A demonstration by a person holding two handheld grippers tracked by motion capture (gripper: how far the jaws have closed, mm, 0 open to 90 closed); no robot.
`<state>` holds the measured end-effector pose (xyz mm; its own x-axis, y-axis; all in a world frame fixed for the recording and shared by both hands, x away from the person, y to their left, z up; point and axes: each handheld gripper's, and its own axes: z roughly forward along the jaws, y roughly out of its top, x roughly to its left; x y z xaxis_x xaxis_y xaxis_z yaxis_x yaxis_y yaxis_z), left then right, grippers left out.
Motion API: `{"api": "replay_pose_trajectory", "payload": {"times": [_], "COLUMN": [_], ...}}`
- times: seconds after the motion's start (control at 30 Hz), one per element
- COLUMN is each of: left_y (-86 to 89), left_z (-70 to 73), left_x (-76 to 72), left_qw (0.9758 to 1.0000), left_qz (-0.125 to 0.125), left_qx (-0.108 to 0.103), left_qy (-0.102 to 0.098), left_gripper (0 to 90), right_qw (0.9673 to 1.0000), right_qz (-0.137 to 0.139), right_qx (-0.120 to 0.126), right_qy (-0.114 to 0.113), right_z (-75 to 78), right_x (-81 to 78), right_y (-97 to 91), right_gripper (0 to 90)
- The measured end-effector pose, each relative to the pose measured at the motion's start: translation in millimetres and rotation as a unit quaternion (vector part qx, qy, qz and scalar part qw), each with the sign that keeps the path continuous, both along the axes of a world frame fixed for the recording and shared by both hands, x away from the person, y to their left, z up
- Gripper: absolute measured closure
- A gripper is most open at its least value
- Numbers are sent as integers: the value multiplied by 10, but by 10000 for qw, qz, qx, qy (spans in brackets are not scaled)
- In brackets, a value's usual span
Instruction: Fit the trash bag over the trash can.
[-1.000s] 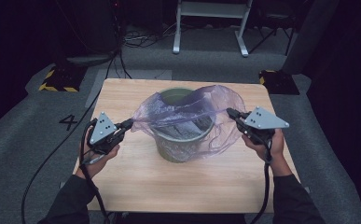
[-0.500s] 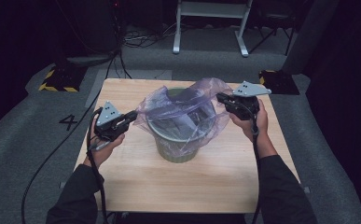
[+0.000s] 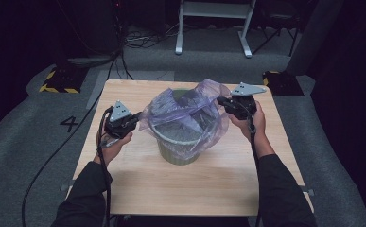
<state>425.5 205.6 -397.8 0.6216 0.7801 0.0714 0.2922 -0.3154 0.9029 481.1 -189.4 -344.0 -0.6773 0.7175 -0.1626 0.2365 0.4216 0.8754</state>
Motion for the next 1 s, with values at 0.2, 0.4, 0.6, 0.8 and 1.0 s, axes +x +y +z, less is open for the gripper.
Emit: {"api": "replay_pose_trajectory", "payload": {"times": [0.2,0.4,0.6,0.8,1.0], "left_y": [-71,-33,125,353,322], "left_z": [-62,-157,-181,-51,303], "left_x": [36,28,-93,-347,-565], "left_qw": [9997,9993,9995,9994,9954], "left_qz": [-199,-275,-193,-268,-609], "left_qx": [107,168,194,-200,-539], "left_qy": [80,173,124,-80,-498], "left_gripper": [900,900,898,536,300], "right_qw": [10000,9999,9987,9973,9984], "right_qz": [19,54,219,291,83], "right_qx": [-63,88,449,640,389], "right_qy": [44,20,-71,-234,-405], "right_z": [-56,-52,46,138,151], "right_x": [70,50,-108,-319,-437], "right_y": [67,61,-125,-339,-452], "right_gripper": [900,833,565,398,320]}}
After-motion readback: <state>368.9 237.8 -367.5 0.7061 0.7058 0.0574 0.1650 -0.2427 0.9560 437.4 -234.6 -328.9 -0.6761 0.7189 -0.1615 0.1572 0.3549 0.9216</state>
